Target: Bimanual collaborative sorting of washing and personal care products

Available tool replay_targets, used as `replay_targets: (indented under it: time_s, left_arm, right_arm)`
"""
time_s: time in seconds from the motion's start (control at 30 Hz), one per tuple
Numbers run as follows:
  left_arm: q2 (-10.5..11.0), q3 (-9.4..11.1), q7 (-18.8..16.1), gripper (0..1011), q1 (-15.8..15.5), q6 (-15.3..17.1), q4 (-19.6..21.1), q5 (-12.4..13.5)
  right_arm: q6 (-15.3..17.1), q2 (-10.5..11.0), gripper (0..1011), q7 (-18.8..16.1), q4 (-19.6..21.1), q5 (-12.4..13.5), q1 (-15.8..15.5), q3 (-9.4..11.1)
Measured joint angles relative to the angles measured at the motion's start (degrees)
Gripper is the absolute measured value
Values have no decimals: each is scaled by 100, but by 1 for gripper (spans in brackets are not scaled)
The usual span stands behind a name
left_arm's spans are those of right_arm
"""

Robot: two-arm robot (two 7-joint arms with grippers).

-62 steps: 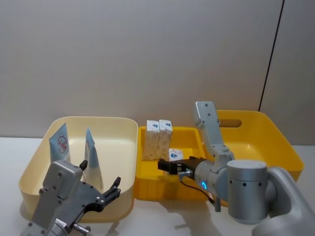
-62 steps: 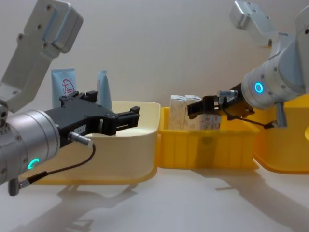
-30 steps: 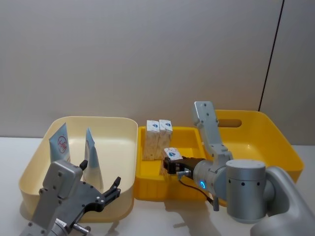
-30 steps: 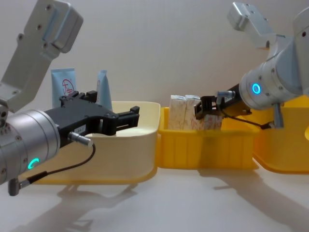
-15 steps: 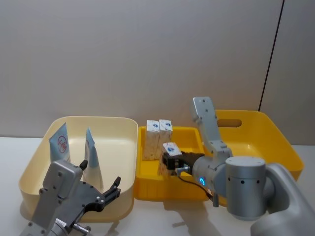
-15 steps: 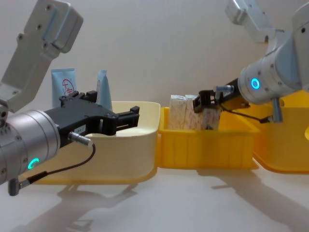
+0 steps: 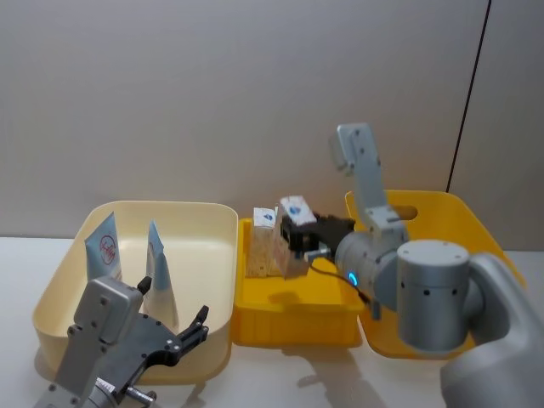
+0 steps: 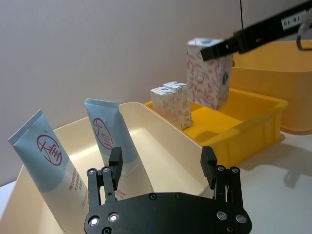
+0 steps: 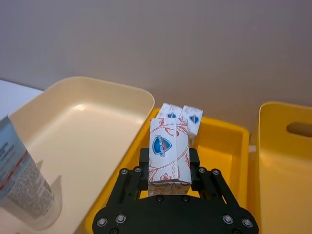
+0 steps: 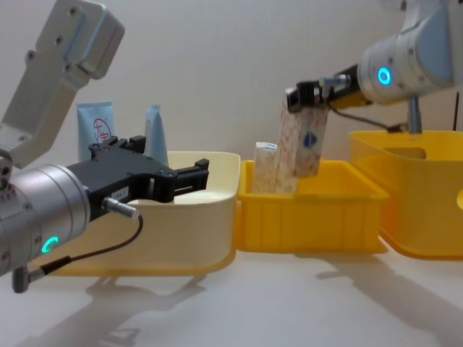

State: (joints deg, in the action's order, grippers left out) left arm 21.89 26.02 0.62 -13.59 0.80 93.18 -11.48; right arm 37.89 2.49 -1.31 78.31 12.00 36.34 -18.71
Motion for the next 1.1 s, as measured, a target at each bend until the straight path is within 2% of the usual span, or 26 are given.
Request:
replay_targets:
  time_s: [0.3, 0.5, 0.83, 1.1]
  left_arm:
    - [0, 0, 0, 1000, 0, 0, 0, 0]
    - [0, 0, 0, 1000, 0, 0, 0, 0]
    - [0, 0, 0, 1000, 0, 0, 0, 0]
    - [0, 0, 0, 1000, 0, 0, 0, 0]
  right_arm:
    - [-272, 109, 443, -28, 120, -166, 254, 13]
    - [-430, 264, 443, -8, 158, -333, 472, 73]
    - [-543, 655, 443, 104, 48, -610, 797, 313]
    - [-486, 841, 443, 61, -188, -646, 926, 499]
